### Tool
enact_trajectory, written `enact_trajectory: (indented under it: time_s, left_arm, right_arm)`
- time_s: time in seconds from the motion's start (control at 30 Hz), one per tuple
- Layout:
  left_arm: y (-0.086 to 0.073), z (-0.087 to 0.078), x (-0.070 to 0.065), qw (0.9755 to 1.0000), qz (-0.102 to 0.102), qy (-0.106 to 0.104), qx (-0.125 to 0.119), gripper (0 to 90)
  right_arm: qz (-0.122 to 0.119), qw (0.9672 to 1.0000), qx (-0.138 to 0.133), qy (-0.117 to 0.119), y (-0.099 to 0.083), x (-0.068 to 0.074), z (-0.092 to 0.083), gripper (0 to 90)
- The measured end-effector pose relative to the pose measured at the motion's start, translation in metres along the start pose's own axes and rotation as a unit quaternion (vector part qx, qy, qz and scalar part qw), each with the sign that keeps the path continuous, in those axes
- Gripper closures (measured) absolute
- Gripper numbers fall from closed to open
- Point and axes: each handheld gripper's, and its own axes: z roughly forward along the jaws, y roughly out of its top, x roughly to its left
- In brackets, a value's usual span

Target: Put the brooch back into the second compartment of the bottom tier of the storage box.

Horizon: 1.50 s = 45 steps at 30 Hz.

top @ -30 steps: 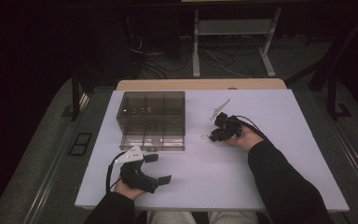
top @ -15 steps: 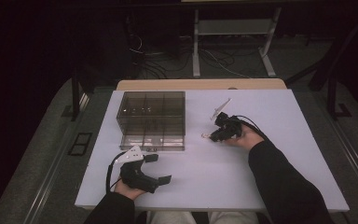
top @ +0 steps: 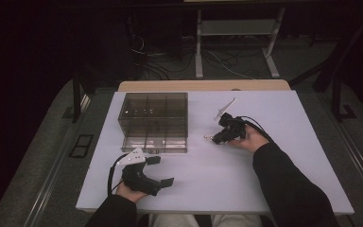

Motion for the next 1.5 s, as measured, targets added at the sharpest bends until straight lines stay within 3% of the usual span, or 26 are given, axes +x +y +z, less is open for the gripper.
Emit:
enact_trajectory:
  time_s: [0.37,0.83,1.5]
  left_arm:
    - [0.000,0.000,-0.001,1.0000,-0.001,-0.001,-0.001,0.0]
    - [0.000,0.001,-0.001,1.0000,-0.001,-0.001,-0.001,0.0]
    - [0.000,0.001,-0.001,1.0000,0.000,-0.002,-0.002,0.0]
  right_arm:
    - [-0.001,0.9998,-0.019,0.010,0.004,0.005,-0.011,78.8]
    - [-0.024,0.9991,-0.033,0.016,0.017,0.018,-0.026,78.8]
    - [-0.063,0.9973,-0.036,0.013,0.051,0.043,-0.035,78.8]
